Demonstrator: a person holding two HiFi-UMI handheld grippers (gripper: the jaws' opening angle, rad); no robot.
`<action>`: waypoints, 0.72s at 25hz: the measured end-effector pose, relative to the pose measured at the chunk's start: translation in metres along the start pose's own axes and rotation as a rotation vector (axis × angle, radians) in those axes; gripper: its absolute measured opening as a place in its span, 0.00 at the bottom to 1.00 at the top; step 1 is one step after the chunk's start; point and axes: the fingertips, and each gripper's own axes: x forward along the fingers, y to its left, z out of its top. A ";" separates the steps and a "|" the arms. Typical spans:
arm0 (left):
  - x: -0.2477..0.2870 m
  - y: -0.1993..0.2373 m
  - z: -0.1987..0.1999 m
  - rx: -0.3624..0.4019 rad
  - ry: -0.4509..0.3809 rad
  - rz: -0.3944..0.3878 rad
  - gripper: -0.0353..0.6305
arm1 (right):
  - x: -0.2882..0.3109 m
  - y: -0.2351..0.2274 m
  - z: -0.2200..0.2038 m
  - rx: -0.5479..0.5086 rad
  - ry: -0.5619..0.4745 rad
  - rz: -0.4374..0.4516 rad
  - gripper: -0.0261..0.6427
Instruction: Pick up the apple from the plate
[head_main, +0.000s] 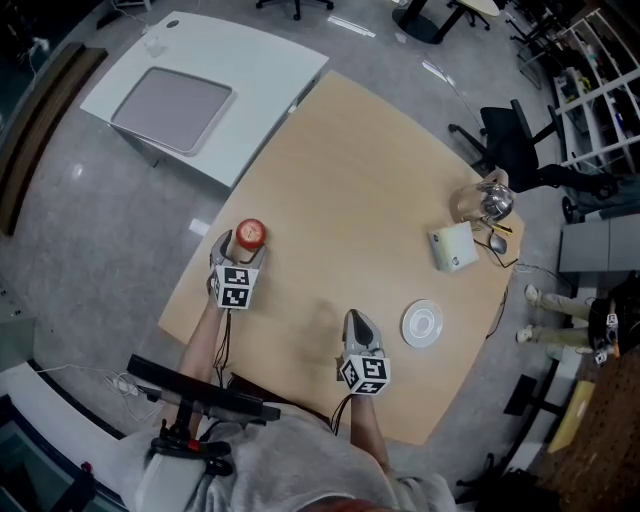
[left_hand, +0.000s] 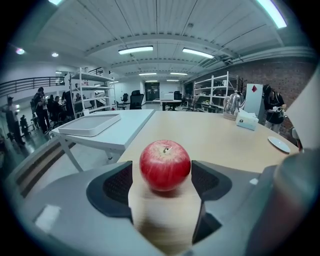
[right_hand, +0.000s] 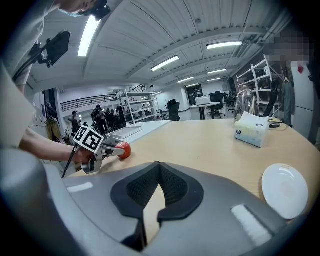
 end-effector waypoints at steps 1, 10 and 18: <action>0.001 0.000 0.000 -0.003 -0.006 -0.001 0.64 | 0.000 0.000 0.000 -0.002 -0.002 0.001 0.05; -0.018 -0.005 0.008 0.003 -0.050 -0.001 0.62 | -0.006 0.008 0.004 -0.020 -0.031 0.019 0.05; -0.066 -0.024 0.017 0.035 -0.067 0.002 0.50 | -0.040 0.016 0.008 -0.024 -0.065 0.028 0.05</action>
